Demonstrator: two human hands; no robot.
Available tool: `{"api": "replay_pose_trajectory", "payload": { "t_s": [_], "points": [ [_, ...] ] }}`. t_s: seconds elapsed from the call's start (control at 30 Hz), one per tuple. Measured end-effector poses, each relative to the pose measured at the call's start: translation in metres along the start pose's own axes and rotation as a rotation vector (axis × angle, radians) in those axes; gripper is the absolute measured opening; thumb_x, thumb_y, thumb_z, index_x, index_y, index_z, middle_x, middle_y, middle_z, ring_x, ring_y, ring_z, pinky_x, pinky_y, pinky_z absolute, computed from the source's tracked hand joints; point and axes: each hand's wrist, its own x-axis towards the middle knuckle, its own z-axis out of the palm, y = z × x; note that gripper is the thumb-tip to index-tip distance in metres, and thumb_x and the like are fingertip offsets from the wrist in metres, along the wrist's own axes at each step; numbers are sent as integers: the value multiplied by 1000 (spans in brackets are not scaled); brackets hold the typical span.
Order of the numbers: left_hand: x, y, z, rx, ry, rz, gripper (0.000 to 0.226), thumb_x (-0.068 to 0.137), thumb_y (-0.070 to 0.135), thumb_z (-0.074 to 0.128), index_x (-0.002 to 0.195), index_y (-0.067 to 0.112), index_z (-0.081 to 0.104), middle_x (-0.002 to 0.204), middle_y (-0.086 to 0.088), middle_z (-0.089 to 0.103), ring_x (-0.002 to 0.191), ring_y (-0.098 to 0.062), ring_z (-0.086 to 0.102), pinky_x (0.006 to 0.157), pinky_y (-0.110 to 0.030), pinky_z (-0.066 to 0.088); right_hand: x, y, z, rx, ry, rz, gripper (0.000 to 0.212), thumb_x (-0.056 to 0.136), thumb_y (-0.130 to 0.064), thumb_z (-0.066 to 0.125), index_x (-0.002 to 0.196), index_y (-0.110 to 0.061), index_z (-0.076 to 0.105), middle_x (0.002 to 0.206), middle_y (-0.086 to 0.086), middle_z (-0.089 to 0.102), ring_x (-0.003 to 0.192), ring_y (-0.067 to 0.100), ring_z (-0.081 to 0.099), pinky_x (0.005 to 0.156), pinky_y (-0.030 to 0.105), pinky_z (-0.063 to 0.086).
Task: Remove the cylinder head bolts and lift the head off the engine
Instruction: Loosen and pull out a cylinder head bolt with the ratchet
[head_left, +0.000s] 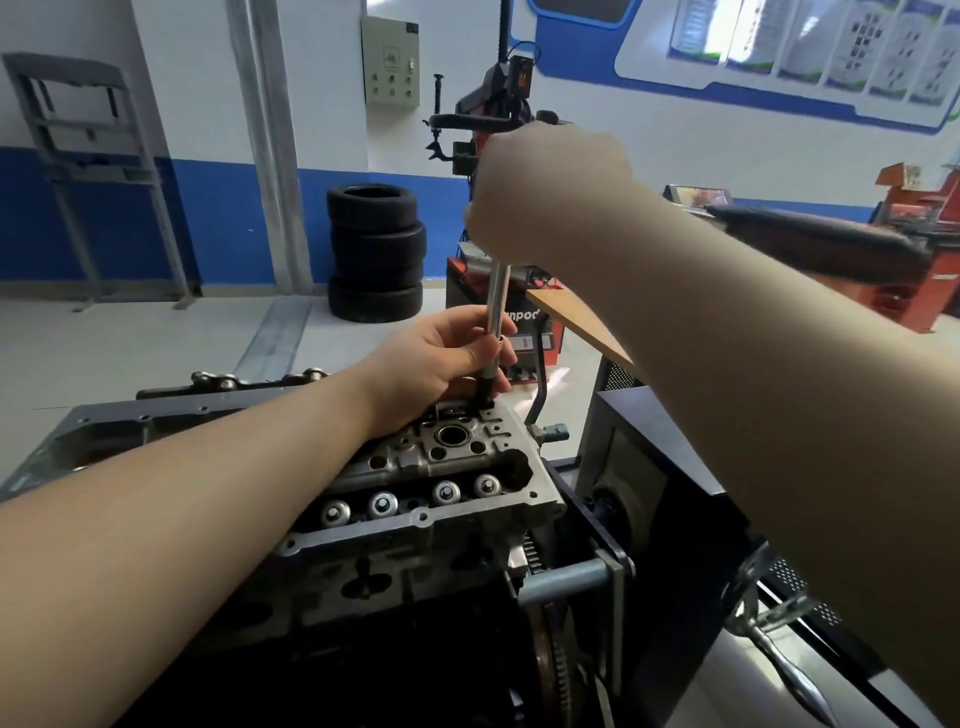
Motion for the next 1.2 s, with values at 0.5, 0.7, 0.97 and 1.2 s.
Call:
{"api": "replay_pose_trajectory", "payload": {
  "t_s": [0.5,0.7,0.97,1.2],
  "points": [
    [1,1,1,103,47,34,32,105,1,60,135,11,65,113,-12,77,107,-34,76,98,-49,62,0,13,-3,284,-108,-45,23,90,-39,51,80,-21,61,79,-1,60,79,27,63,71,41,55],
    [-7,-1,-7,47,40,58,29,102,-2,63,129,9,66,112,-14,77,109,-38,76,93,-41,64,-14,-20,-1,-114,222,-97,42,96,-41,51,66,-15,38,62,5,43,51,23,37,49,30,23],
    [-4,4,2,112,-16,-26,33,105,3,62,135,16,65,117,-9,78,110,-29,76,99,-42,62,-11,23,17,818,100,-124,32,88,-40,60,59,-28,54,57,-12,48,63,13,48,63,36,43],
    [-8,5,1,80,31,-16,34,101,-3,64,130,12,68,110,-12,78,107,-35,76,93,-39,64,-14,7,9,52,223,26,34,92,-41,47,66,-20,40,66,1,45,56,25,40,52,29,20]
  ]
}}
